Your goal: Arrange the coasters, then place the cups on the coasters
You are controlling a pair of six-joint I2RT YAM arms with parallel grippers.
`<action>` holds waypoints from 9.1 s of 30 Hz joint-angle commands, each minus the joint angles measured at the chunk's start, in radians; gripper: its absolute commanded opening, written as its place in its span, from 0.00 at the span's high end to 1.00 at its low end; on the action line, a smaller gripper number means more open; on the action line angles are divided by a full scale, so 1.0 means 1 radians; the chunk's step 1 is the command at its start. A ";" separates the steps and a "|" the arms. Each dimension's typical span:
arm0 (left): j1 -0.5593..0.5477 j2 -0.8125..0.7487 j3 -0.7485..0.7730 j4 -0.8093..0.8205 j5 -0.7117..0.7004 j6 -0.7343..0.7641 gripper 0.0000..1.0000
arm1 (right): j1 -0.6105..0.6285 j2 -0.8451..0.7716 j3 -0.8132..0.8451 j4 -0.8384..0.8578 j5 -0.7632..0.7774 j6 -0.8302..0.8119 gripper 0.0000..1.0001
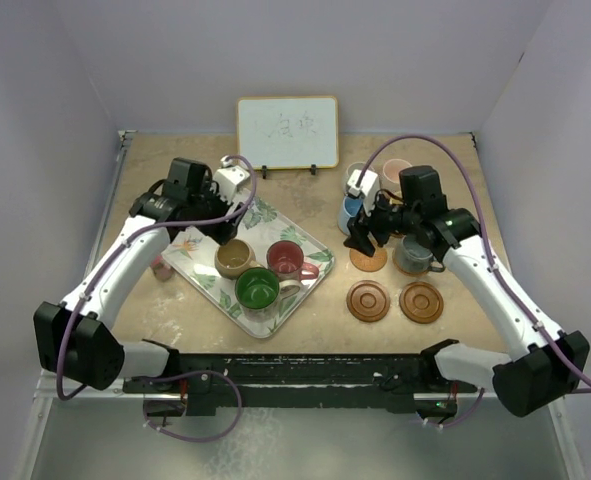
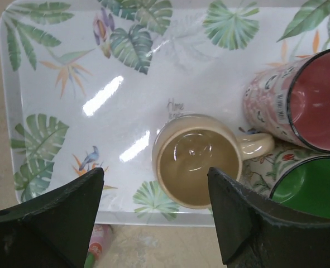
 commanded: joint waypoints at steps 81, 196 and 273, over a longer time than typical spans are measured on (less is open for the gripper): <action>-0.503 0.685 0.848 0.188 -0.110 -0.119 0.97 | -0.504 -0.153 -0.050 0.143 0.454 0.245 0.01; -0.606 0.942 0.986 -0.028 -0.230 -0.080 0.86 | -0.540 -0.141 -0.047 0.094 0.405 0.263 0.02; -0.611 0.991 0.908 0.004 0.352 0.185 0.79 | -0.586 -0.136 -0.035 0.090 0.447 0.285 0.02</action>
